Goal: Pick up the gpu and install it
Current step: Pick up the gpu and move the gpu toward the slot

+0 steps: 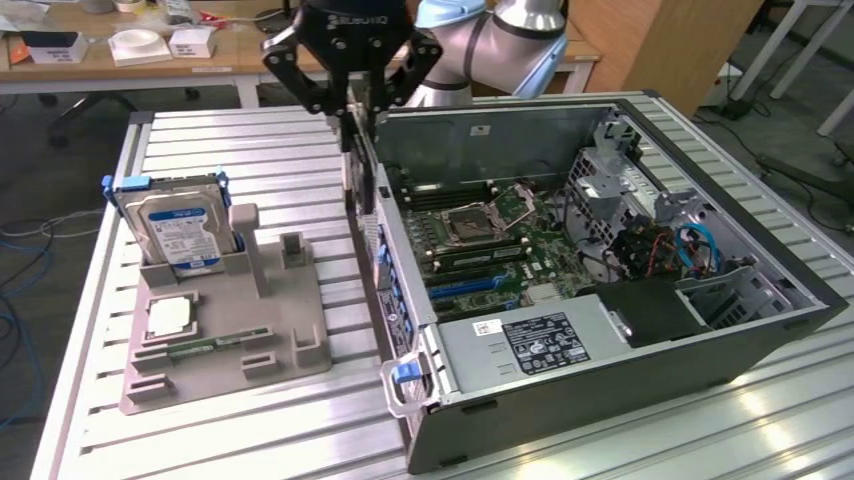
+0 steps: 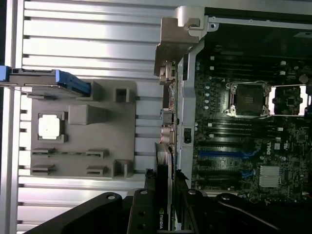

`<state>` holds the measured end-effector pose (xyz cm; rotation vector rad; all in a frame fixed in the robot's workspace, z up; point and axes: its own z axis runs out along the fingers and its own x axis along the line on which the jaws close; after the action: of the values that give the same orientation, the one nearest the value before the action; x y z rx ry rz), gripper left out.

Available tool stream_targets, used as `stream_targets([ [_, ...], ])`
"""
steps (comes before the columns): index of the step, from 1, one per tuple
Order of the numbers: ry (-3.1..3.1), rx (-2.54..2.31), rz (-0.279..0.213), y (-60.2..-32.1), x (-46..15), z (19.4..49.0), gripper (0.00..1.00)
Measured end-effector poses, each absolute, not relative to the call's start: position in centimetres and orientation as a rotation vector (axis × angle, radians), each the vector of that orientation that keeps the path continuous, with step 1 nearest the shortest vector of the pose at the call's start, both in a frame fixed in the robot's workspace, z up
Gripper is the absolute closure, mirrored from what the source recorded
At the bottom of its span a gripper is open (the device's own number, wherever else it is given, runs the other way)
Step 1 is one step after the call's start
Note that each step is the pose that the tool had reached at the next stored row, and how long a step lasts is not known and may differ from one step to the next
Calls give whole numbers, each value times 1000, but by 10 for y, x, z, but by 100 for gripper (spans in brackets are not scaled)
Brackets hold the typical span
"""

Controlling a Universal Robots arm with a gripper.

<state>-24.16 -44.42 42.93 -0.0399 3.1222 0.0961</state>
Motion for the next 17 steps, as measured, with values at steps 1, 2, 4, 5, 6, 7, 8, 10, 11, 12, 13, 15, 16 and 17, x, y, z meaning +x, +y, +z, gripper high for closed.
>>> stream_targets([
  [1, 3122, -40, 96, -444, -237, 429, 74],
  [2, 3122, -40, 96, -444, -233, 429, 74],
  [4, 3122, -40, 96, -444, -223, 429, 74],
  [5, 3122, -40, 96, -444, -219, 429, 74],
  [6, 3122, -40, 96, -444, -215, 429, 74],
  [7, 3122, -40, 96, -444, -210, 429, 74],
  [8, 3122, -40, 96, -444, -205, 429, 74],
  [10, 3122, -40, 96, -444, -197, 429, 74],
  [11, 3122, -40, 96, -444, -192, 429, 74],
  [12, 3122, -40, 96, -444, -187, 428, 74],
  [13, 3122, -40, 96, -444, -183, 428, 74],
  [15, 3122, -40, 96, -444, -174, 428, 74],
  [16, 3122, -40, 96, -444, -169, 428, 74],
  [17, 3122, -40, 96, -444, -165, 428, 74],
])
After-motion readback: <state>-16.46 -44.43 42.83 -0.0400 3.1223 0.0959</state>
